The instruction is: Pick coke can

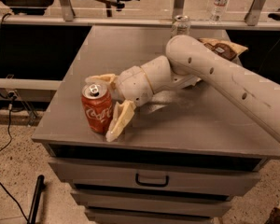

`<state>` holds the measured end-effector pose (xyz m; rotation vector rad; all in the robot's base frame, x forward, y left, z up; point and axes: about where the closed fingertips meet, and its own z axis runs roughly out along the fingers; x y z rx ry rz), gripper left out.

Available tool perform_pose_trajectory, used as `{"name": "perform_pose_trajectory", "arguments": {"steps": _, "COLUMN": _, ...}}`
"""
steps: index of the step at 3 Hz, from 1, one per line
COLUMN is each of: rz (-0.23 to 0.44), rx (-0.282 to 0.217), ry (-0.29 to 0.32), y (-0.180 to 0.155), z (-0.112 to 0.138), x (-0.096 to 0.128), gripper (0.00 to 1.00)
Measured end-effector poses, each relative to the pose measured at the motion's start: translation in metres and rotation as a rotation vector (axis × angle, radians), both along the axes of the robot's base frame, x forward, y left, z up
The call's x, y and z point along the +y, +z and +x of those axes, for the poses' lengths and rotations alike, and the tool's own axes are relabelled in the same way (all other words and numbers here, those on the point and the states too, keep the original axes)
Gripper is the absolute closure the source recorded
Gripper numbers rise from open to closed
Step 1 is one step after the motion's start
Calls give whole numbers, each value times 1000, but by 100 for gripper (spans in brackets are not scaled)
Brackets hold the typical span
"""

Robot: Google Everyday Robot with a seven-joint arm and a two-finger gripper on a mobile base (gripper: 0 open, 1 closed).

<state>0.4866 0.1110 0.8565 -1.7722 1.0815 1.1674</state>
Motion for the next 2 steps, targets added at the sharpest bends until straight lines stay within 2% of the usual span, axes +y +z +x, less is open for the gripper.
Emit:
{"name": "perform_pose_trajectory", "arguments": {"steps": 1, "rz": 7, "rx": -3, "ry": -4, "y": -5, "z": 6, "x": -8, "gripper": 0}}
{"name": "perform_pose_trajectory", "arguments": {"steps": 2, "rz": 7, "rx": -2, "ry": 3, "y": -5, "z": 5, "x": -5, "gripper": 23}}
